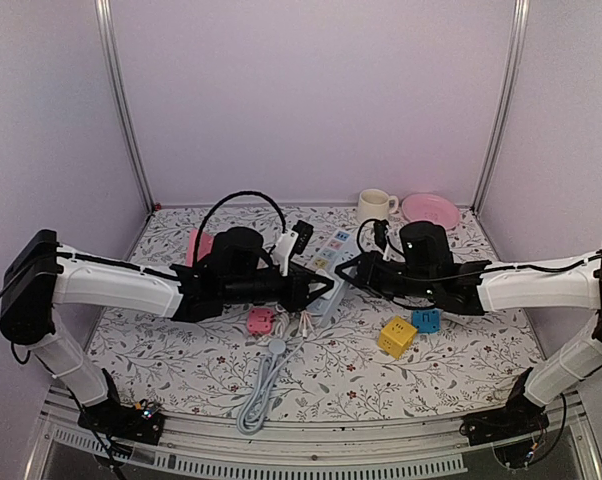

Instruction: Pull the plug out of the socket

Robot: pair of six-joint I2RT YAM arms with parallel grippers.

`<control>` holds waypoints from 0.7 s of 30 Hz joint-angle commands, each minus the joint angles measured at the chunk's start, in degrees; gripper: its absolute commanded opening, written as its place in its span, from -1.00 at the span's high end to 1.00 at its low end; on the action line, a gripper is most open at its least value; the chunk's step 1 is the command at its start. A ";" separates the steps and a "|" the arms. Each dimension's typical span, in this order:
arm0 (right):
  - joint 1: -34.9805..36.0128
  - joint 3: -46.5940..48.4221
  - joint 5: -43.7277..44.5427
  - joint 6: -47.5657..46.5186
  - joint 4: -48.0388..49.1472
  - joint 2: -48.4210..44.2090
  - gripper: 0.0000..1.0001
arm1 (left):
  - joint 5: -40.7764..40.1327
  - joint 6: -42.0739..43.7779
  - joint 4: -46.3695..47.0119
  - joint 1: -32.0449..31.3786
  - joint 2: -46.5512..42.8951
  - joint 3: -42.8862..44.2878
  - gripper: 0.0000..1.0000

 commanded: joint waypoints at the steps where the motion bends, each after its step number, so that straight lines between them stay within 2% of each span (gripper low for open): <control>1: -4.39 -2.24 6.07 -4.38 -9.76 1.67 0.93 | 4.58 1.39 5.75 0.95 -4.17 2.71 0.95; 8: -4.60 -1.40 7.98 -4.69 -11.41 2.90 0.93 | 7.86 3.78 4.27 1.03 -4.45 3.77 0.93; 21: -5.56 -2.64 9.99 -4.62 -12.28 2.04 0.92 | 8.22 5.99 2.51 1.27 -6.86 3.82 0.92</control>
